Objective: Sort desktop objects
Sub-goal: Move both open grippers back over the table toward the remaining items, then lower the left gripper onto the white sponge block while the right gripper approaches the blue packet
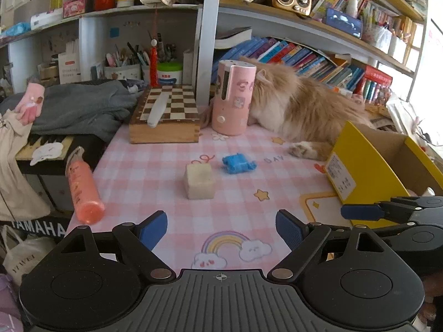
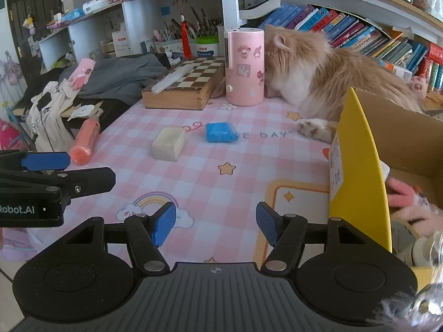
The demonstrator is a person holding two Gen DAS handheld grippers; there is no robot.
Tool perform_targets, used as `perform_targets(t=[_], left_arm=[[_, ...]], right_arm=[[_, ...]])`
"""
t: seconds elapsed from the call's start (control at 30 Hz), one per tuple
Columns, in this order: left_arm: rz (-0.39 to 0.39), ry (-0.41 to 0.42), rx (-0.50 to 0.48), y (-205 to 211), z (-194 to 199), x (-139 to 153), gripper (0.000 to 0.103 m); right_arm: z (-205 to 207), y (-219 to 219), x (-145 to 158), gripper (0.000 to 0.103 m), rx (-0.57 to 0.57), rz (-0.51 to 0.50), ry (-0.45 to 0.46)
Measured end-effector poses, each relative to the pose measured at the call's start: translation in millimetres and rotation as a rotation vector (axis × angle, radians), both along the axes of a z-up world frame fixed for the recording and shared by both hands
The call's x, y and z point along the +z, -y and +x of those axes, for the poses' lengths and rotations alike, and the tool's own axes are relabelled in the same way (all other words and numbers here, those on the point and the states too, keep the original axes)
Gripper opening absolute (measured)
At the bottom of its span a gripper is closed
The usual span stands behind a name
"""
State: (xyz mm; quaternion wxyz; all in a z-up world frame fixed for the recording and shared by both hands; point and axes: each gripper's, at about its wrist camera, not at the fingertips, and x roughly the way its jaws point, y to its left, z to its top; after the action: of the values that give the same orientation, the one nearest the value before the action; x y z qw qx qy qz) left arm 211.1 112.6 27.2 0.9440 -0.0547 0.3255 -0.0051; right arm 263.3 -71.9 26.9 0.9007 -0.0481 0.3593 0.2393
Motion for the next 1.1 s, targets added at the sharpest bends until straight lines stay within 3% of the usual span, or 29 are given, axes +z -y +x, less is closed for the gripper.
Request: perform_targets(t=[0.43,0.77,1.1], left_arm=[[-0.010,-0.034,0.052,-2,31,-8,0.088],[-0.014,-0.075,0.092,-15,64,-22,0.088],[0.030,-0.107,0.070,-13,104,-42,0.087]], right_arm=[[41,-3,-3,0.062,0.020,0.010,-0.012],[75,-6,-2,0.064,-0.058,0.031,0.003],[102,-14,-7,0.065,-0.067,0.050,-0.027]])
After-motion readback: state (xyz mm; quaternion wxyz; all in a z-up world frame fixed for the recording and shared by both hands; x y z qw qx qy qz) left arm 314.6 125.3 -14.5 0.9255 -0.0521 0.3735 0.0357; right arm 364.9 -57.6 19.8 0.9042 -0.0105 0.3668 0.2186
